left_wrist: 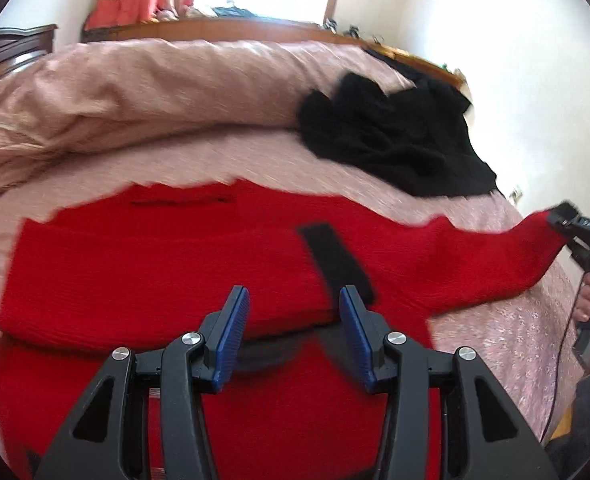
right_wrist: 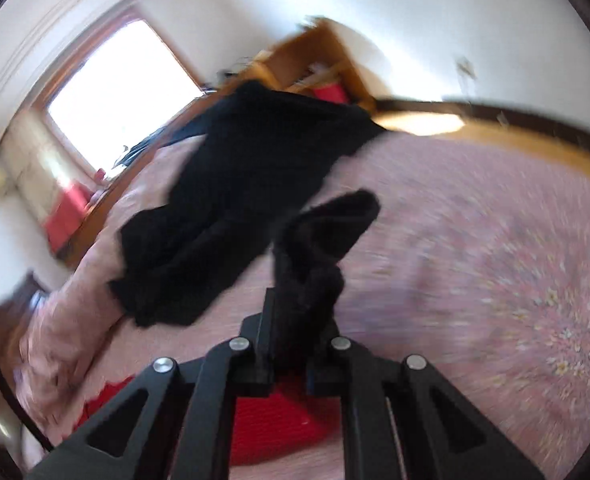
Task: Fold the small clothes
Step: 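Grasp the other sleeve cuff with the right gripper and fold it across the body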
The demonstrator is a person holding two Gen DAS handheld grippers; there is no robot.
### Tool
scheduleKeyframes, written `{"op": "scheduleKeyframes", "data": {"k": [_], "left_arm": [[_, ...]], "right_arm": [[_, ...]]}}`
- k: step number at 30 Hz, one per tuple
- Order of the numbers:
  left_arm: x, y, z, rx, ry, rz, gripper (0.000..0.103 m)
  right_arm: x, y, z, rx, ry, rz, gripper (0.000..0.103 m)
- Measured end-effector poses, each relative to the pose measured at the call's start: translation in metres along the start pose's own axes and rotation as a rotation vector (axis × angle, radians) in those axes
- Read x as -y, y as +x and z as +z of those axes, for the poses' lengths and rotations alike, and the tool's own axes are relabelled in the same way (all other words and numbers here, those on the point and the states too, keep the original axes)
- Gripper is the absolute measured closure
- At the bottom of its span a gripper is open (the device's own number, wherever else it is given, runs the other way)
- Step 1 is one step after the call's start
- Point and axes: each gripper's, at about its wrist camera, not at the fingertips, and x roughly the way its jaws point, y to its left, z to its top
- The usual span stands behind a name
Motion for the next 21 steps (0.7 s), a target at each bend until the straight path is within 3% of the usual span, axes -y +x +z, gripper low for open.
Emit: {"op": "scheduleKeyframes", "data": {"k": [7, 10, 16, 21], "left_arm": [[-0.133, -0.062, 0.010, 0.115, -0.112, 0.130, 0.062], [-0.194, -0.070, 0.007, 0.089, -0.220, 0.147, 0.062], [-0.276, -0.090, -0.009, 0.070, -0.259, 0.233, 0.062], [-0.339, -0.080, -0.032, 0.047, -0.415, 0.247, 0.062]], "right_arm": [[-0.188, -0.055, -0.032, 0.117, -0.400, 0.040, 0.093], [-0.265, -0.067, -0.056, 0.151, -0.520, 0.070, 0.093], [-0.393, -0.050, -0.129, 0.081, -0.663, 0.176, 0.093], [-0.470, -0.021, -0.241, -0.041, -0.811, 0.288, 0.093]]}}
